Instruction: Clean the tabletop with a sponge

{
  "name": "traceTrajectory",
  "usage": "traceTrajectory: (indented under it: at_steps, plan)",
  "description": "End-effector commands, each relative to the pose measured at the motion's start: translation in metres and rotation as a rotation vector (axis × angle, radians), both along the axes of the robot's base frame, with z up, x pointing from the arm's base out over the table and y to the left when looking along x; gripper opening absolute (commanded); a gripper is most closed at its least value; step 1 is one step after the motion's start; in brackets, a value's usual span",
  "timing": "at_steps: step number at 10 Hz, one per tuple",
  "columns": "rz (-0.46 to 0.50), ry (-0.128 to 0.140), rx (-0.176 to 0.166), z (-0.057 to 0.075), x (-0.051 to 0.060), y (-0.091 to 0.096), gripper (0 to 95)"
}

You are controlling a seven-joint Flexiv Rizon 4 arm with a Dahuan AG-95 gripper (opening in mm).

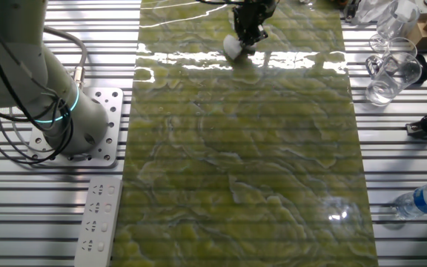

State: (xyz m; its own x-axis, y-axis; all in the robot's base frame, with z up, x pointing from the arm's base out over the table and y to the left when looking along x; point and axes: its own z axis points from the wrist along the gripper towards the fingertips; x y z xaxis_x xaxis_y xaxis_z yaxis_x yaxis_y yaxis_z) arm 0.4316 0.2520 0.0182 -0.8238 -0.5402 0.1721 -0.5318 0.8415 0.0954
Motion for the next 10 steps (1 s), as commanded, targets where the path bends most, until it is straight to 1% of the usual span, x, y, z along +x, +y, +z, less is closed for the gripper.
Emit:
traceTrajectory:
  at_steps: [1,2,3,4,5,7,8,9,10]
  plan:
    - [0.013,0.006,-0.002,-0.002,-0.005,-0.002,0.0]
    - [0.018,0.009,-0.003,-0.002,-0.008,-0.004,0.0]
    - [0.026,0.015,-0.001,0.0,-0.014,-0.009,0.0]
    - [0.025,0.021,0.0,0.001,-0.015,-0.011,0.0]
    - [0.023,0.034,0.0,0.003,-0.018,-0.014,0.0]
    - [0.022,0.035,-0.001,0.007,-0.022,-0.021,0.0]
    - [0.008,0.026,-0.003,0.008,-0.023,-0.023,0.0]
    - [-0.02,0.004,-0.01,0.008,-0.023,-0.024,0.0]
    - [-0.044,-0.028,-0.014,0.007,-0.023,-0.024,0.0]
